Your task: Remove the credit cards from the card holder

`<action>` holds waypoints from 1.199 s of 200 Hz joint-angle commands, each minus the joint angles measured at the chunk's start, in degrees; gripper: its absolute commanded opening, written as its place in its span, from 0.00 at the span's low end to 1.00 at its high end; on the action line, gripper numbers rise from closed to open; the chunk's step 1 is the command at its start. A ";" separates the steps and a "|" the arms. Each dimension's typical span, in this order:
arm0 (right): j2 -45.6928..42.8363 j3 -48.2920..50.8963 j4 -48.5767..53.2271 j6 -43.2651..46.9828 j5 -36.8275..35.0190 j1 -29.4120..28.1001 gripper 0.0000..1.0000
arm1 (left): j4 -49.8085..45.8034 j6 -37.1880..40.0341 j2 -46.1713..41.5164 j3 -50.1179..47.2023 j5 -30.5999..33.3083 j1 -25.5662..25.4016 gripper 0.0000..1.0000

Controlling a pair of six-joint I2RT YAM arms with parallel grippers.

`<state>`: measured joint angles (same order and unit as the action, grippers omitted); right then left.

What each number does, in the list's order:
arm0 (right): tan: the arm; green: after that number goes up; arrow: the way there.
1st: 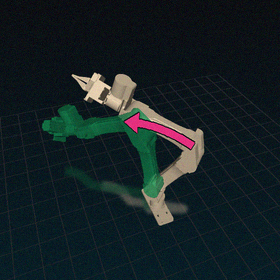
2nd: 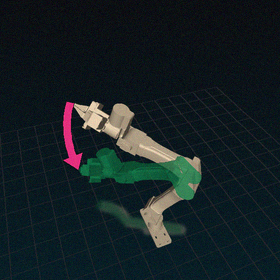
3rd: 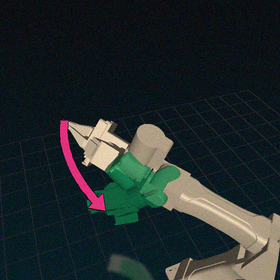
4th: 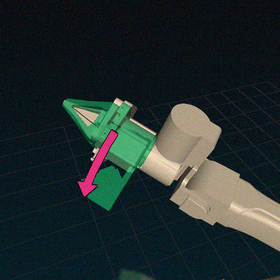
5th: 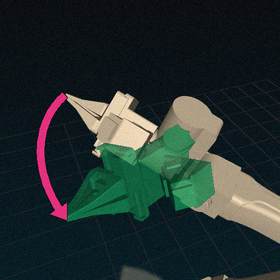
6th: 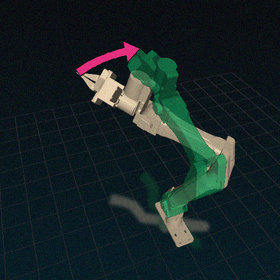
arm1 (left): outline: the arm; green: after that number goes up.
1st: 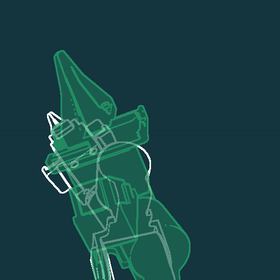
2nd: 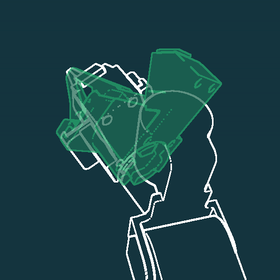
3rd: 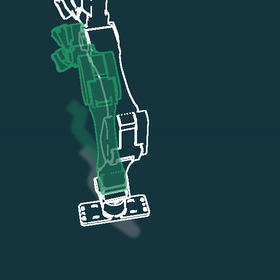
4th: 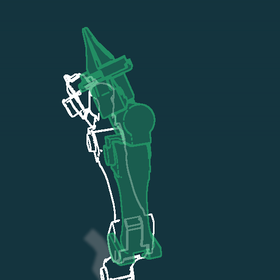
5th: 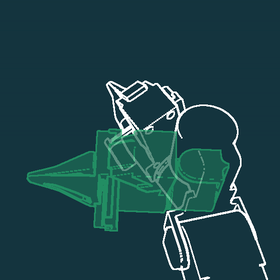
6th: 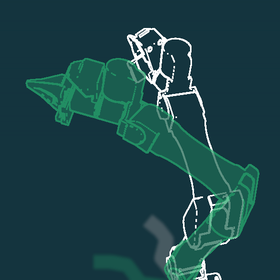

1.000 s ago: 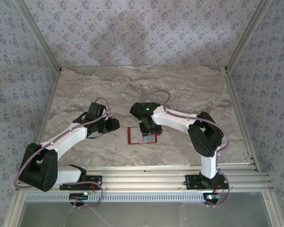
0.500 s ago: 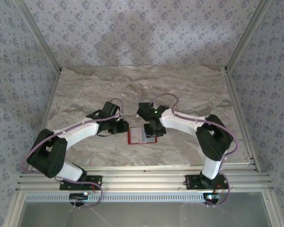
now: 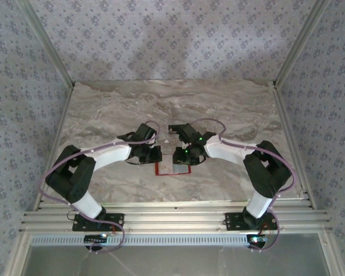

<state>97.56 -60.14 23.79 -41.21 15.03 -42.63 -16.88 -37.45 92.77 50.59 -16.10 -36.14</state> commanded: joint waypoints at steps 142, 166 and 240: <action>8.47 -1.72 -10.89 -4.14 11.00 1.20 0.31 | -3.03 -0.41 3.20 0.21 -0.40 -0.53 0.04; 9.22 -1.84 -10.26 -3.71 10.45 1.30 0.30 | -3.15 -0.31 2.91 0.23 -0.34 -0.50 0.04; 6.74 -2.85 -2.34 -1.17 3.18 0.99 0.29 | -4.65 0.45 1.57 0.70 0.83 -0.46 0.07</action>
<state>105.62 -62.22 16.34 -43.90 22.02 -41.65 -17.76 -37.56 95.04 50.65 -16.29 -36.45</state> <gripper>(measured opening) 0.296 0.069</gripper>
